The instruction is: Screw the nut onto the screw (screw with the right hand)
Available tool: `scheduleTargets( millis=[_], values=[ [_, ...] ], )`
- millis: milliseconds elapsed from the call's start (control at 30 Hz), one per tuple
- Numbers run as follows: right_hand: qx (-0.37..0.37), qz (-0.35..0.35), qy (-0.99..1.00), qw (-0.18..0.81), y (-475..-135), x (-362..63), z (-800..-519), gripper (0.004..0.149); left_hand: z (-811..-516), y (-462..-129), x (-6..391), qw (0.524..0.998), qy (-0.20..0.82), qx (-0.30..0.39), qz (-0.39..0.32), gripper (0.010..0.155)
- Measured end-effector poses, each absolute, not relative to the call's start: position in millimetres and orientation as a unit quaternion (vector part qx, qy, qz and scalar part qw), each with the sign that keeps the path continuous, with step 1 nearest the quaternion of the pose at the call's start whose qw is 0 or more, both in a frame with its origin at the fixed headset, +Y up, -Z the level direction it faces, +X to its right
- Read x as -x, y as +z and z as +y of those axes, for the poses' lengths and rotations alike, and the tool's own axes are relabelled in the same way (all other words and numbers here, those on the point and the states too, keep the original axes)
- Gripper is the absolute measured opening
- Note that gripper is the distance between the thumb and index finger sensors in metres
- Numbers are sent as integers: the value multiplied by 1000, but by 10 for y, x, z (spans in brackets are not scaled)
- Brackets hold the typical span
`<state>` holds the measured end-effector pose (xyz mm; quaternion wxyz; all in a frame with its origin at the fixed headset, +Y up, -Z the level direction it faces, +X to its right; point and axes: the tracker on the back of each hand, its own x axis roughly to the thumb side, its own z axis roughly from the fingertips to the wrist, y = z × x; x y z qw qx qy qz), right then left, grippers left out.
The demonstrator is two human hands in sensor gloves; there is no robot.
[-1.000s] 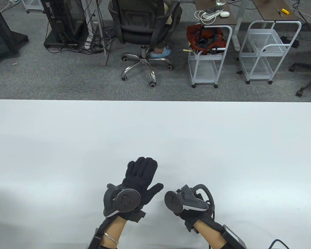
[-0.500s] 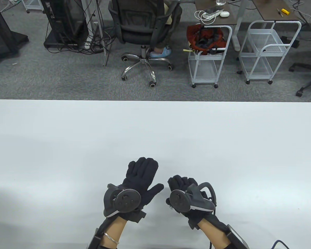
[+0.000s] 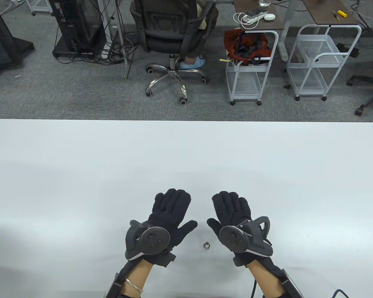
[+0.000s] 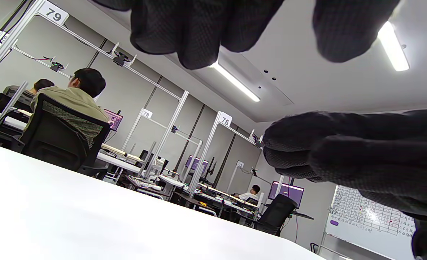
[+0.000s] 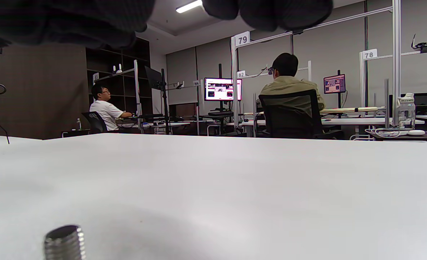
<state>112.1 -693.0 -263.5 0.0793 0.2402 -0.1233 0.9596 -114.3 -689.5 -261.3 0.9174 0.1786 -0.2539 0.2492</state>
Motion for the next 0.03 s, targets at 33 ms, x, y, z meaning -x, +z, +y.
scheduleTargets(
  millis=[33],
  values=[
    [-240,-123,960,79,-2635,-1121,-6930,71,-6896,-2613,1142,917,250,-179,-254,74]
  ],
)
